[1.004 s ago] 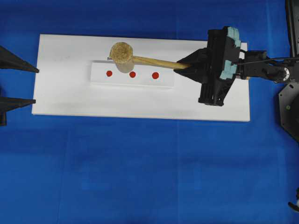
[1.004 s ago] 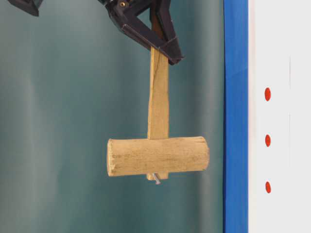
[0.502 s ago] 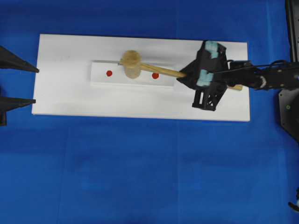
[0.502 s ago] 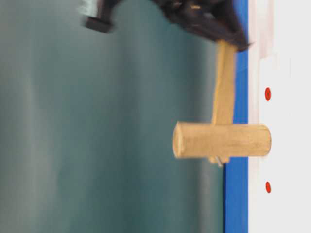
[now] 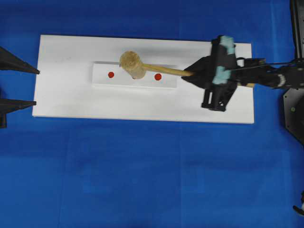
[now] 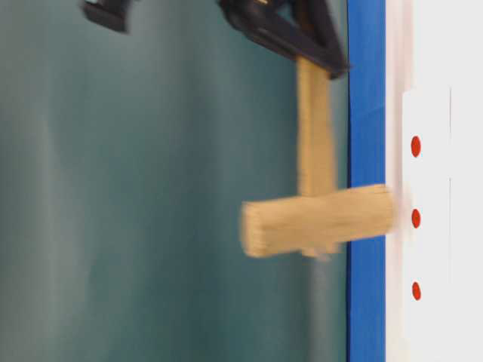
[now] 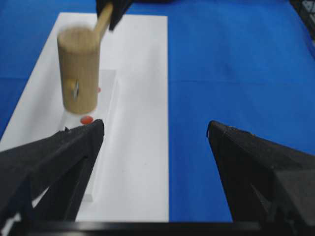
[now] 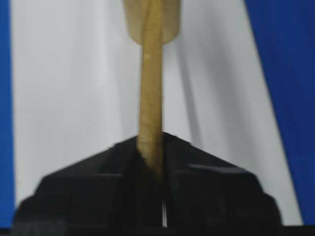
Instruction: Hit the mark with a hammer.
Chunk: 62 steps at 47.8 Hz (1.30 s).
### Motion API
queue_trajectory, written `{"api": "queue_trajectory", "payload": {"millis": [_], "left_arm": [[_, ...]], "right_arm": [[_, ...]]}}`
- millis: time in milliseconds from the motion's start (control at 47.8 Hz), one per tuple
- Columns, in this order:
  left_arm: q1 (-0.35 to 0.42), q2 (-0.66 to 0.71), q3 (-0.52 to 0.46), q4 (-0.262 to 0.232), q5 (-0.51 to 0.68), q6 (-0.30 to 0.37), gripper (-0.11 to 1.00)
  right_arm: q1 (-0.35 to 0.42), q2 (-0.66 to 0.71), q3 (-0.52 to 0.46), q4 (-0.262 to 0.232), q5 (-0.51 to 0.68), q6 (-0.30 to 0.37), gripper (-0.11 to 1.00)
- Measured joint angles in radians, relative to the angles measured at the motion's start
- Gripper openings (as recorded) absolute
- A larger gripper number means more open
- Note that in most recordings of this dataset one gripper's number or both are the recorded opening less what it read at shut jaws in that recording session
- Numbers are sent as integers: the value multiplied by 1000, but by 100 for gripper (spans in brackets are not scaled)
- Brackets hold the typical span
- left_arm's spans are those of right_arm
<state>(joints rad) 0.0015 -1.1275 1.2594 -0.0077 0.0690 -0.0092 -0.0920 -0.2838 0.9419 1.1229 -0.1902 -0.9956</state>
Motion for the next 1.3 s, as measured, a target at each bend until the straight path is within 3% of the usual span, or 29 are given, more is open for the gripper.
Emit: {"api": "queue_trajectory", "payload": {"millis": [293, 502, 753, 1066, 1297], "left_arm": [[0, 0, 2, -2, 0, 0, 84], [0, 0, 2, -2, 0, 0, 84], [-2, 0, 2, -2, 0, 0, 84], [0, 0, 2, -2, 0, 0, 84], [0, -3, 2, -2, 0, -2, 84]], "right_arm": [[0, -225, 95, 2, 0, -2, 3], [-2, -273, 115, 0, -2, -2, 3], [0, -236, 140, 0, -32, -2, 3], [-5, -15, 175, 29, 2, 17, 3], [-5, -26, 167, 32, 8, 12, 2]]}}
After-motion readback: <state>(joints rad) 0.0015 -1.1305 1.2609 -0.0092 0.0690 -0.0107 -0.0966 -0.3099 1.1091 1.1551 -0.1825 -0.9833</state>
